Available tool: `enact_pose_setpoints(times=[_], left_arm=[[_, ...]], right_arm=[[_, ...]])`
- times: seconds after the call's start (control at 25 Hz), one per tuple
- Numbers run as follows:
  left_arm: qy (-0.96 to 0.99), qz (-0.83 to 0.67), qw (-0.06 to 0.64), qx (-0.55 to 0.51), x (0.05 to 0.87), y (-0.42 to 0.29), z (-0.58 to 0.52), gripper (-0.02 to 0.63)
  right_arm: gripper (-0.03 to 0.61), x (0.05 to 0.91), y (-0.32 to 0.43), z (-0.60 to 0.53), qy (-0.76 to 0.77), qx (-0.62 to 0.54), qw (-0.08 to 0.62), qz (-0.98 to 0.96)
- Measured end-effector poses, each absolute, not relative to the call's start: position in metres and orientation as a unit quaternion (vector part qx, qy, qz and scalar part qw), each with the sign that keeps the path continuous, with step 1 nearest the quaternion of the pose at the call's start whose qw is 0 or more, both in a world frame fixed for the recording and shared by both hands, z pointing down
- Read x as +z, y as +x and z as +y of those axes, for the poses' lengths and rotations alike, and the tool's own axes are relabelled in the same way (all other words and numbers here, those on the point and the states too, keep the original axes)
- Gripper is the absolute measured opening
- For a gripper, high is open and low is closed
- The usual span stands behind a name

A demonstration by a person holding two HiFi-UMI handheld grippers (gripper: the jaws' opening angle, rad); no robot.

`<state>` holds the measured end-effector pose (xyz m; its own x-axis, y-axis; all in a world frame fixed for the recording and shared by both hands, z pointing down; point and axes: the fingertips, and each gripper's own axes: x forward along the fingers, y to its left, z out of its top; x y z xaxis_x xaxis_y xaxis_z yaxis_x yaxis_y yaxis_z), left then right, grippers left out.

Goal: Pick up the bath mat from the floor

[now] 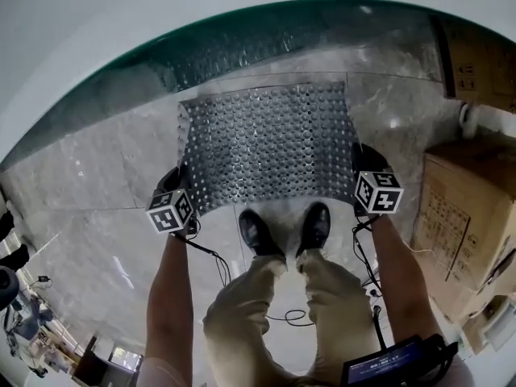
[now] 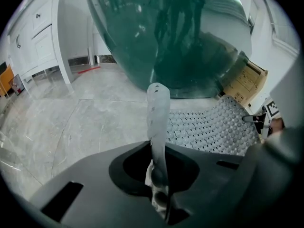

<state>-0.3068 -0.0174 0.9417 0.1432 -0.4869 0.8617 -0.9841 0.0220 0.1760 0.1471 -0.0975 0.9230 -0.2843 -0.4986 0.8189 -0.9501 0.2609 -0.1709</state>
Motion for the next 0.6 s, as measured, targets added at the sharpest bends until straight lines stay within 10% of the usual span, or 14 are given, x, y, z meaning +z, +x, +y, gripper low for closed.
enact_pose_setpoints(times=[0.6], left_arm=[[0.640,-0.572,0.427,0.284,0.893,-0.279,-0.020,0.037]], right_arm=[[0.026,0.869,0.098,-0.091,0.468,0.343,0.326,-0.746]])
